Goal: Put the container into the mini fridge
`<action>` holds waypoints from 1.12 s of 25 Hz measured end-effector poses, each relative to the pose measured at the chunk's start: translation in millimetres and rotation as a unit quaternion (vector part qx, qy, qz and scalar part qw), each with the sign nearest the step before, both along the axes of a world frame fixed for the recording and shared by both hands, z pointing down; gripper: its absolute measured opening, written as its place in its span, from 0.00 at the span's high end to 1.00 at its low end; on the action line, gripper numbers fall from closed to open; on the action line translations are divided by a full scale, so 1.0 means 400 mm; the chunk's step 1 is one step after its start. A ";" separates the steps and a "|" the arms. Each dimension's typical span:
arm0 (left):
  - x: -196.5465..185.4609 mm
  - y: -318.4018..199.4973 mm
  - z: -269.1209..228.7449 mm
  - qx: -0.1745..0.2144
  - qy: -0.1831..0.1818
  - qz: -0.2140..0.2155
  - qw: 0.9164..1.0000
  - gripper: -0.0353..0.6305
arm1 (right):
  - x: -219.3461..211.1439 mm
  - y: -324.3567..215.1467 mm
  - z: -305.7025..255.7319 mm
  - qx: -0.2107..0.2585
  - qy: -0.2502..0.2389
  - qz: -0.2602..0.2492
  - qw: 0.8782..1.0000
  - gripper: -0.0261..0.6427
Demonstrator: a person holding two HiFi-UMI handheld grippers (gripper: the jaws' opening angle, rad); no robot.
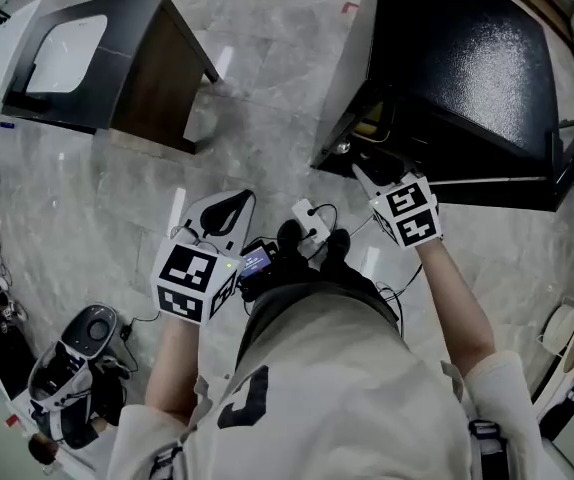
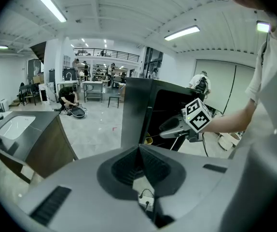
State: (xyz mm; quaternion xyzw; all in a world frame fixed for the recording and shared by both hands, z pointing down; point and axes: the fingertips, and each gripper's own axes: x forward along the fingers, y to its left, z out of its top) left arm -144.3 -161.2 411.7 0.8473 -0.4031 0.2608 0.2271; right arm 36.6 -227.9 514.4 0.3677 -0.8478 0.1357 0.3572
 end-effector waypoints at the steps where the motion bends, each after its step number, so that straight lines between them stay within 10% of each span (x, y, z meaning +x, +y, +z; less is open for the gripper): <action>1: -0.001 -0.003 -0.008 0.005 0.001 0.006 1.000 0.86 | -0.010 0.013 -0.021 -0.003 -0.011 0.008 1.000 0.71; 16: -0.093 0.012 0.090 -0.005 -0.016 0.051 0.999 0.86 | -0.170 0.147 -0.154 -0.043 -0.133 0.068 0.988 0.71; 28: 0.030 0.009 0.101 0.004 -0.012 0.141 0.990 0.86 | -0.129 0.209 -0.190 -0.046 -0.157 0.119 0.979 0.71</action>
